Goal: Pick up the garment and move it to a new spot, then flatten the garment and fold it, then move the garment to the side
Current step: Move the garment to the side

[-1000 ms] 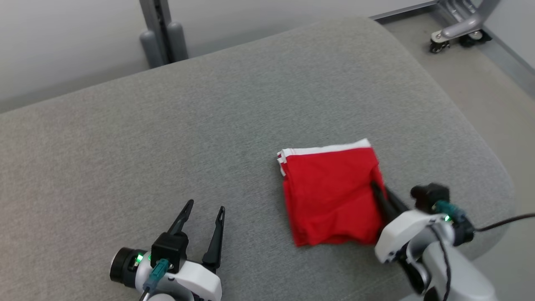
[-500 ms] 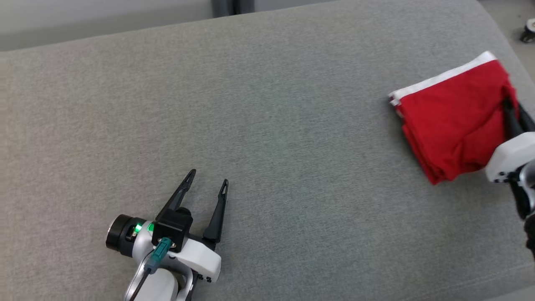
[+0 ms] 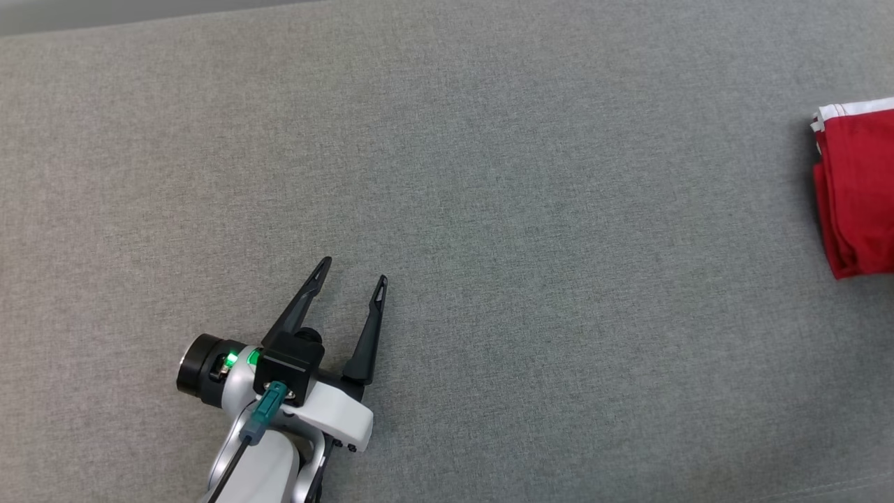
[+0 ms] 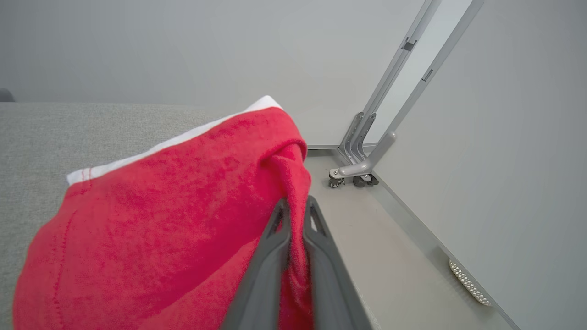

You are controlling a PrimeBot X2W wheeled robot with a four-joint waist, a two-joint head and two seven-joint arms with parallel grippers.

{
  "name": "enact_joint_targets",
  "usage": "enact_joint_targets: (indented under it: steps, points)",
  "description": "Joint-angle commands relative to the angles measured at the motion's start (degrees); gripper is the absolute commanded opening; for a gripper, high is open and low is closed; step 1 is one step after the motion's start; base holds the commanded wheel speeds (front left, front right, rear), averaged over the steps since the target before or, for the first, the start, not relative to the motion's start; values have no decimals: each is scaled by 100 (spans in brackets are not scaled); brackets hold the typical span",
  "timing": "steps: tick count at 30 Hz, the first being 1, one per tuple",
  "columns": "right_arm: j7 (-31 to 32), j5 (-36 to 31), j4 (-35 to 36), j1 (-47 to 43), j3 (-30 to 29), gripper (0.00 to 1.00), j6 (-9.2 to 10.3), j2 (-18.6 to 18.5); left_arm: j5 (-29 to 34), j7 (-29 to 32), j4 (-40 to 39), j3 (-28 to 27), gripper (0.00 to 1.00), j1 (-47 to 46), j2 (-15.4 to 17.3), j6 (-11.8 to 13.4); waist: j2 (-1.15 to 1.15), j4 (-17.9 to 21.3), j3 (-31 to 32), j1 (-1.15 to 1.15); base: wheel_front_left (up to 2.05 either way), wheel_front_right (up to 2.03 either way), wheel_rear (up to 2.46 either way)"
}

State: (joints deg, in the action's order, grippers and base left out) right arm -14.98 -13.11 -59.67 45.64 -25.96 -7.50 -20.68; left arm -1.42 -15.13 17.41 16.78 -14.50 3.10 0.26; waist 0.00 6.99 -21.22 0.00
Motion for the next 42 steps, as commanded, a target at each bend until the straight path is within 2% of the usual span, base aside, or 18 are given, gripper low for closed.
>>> enact_joint_targets:
  steps: [1, 5, 8, 12, 16, 25, 33, 42]
  points:
    - [-28, -181, 133, 71, -143, 100, 2, 47, 56, -1, 2, 0, 100, -74, 25, -20, 0, 1, 16, 0, 0, 0, 0]
    - [-28, -561, 601, 60, -558, 100, 2, 328, 0, -1, 44, -26, 100, -28, 20, 28, 0, -24, 117, 0, 0, 0, 0]
    - [-28, -442, 984, 50, -475, 100, 2, 648, -48, -1, 12, -77, 100, 32, 15, 87, 0, -66, 227, 0, 0, 0, 0]
    - [-28, -74, 1536, -219, 65, 100, 2, 1057, -118, -1, 2, -179, 100, 135, 9, 147, 0, -138, 430, 0, 0, 0, 0]
    - [-28, 411, 2056, -678, 750, 100, 2, 1309, -193, -1, 22, -278, 100, 257, 3, 221, 0, -271, 690, 0, 0, 0, 0]
    - [-28, 1267, 2657, -1895, 1728, 100, 2, 1571, -364, -1, 115, -638, 100, 653, -7, 384, 0, -592, 1279, 0, 0, 0, 0]
    - [-28, 1492, 2904, -2892, 1927, 100, 2, 1745, -462, -1, 275, -921, 100, 996, -10, 437, 0, -845, 1800, 0, 0, 0, 0]
    - [-28, 1921, 2899, -3482, 2261, 100, 2, 1758, -491, 0, 359, -1150, 100, 1306, -9, 431, 0, -923, 2171, 0, 0, 0, 0]
